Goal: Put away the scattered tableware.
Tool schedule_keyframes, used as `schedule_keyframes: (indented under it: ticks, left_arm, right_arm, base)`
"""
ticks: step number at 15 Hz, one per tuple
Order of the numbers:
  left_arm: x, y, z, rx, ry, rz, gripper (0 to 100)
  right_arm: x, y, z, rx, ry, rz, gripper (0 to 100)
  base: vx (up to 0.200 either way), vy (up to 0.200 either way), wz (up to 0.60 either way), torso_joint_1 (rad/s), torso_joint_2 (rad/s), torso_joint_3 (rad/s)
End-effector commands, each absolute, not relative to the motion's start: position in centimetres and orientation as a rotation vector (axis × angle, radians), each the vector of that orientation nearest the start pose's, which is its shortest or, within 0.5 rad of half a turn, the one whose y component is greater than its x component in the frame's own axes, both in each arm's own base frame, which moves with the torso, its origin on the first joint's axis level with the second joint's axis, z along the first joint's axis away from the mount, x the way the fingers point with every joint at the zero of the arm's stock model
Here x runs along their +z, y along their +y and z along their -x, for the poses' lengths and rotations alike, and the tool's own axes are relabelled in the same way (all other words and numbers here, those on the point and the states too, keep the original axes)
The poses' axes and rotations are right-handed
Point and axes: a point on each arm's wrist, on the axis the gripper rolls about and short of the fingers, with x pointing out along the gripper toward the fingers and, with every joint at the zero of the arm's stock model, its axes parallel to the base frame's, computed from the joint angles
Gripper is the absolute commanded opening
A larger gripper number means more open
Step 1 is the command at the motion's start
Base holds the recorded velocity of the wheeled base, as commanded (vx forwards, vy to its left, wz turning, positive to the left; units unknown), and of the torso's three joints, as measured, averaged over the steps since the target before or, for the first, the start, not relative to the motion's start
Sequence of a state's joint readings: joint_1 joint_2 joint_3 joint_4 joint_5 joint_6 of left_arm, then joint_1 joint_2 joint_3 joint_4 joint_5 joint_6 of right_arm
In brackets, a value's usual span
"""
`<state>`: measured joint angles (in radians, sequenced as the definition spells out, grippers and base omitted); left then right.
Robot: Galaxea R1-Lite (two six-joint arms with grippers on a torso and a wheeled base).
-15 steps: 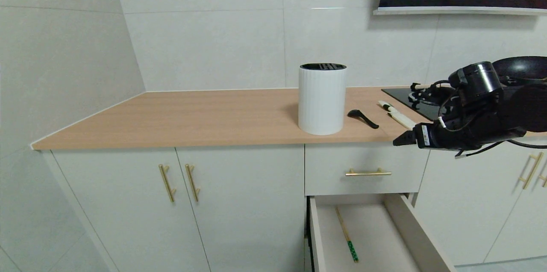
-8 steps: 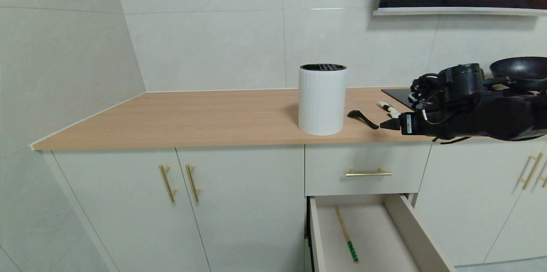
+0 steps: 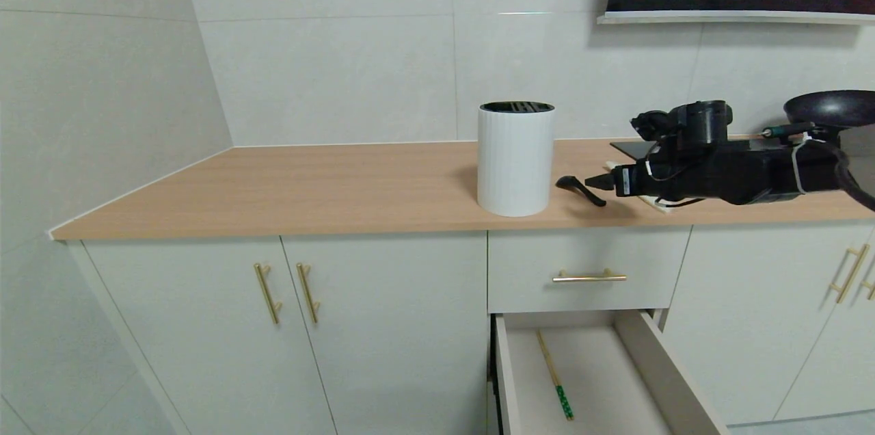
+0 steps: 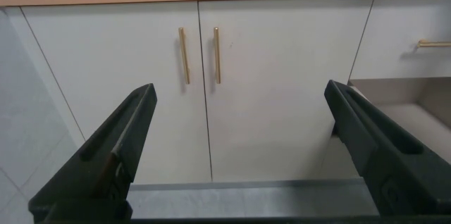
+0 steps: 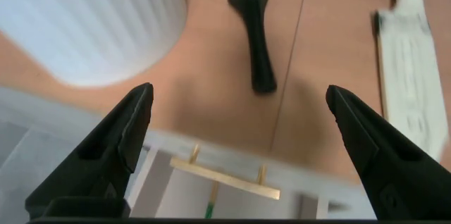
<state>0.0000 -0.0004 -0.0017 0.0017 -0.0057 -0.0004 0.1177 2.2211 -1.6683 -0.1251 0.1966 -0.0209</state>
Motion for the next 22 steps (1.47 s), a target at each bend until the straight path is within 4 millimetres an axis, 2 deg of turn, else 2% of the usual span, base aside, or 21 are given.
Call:
schedule_keyframes:
  ticks: [1, 5, 14, 15, 19, 22]
  left_arm:
    - [7.6, 0.0, 2.3, -0.006, 0.0, 0.0, 100]
    - [7.6, 0.0, 2.3, -0.006, 0.0, 0.002, 100]
    - [7.6, 0.0, 2.3, -0.006, 0.0, 0.0, 100]
    - [7.6, 0.0, 2.3, -0.006, 0.0, 0.002, 100]
    - [7.6, 0.0, 2.3, -0.006, 0.0, 0.0, 100]
    - [7.6, 0.0, 2.3, -0.006, 0.0, 0.0, 100]
  right_arm:
    - [14.0, 6.2, -47.5, 0.32, 0.471, 0.022, 100]
    - [11.3, 6.2, -49.7, 0.299, 0.495, 0.04, 100]
    - [10.9, 5.7, -50.8, 0.268, 0.476, 0.038, 100]
    - [10.9, 5.7, -50.8, 0.268, 0.476, 0.038, 0]
    - [9.9, 6.1, -51.2, 0.271, 0.489, 0.039, 0]
    - [9.9, 6.2, -51.2, 0.269, 0.489, 0.041, 0]
  base:
    - [0.0, 0.0, 0.0, 0.0, 0.0, 0.0]
    - [0.0, 0.0, 0.0, 0.0, 0.0, 0.0]
    - [0.0, 0.0, 0.0, 0.0, 0.0, 0.0]
    - [0.0, 0.0, 0.0, 0.0, 0.0, 0.0]
    - [0.0, 0.0, 0.0, 0.0, 0.0, 0.0]
    - [0.0, 0.0, 0.0, 0.0, 0.0, 0.0]
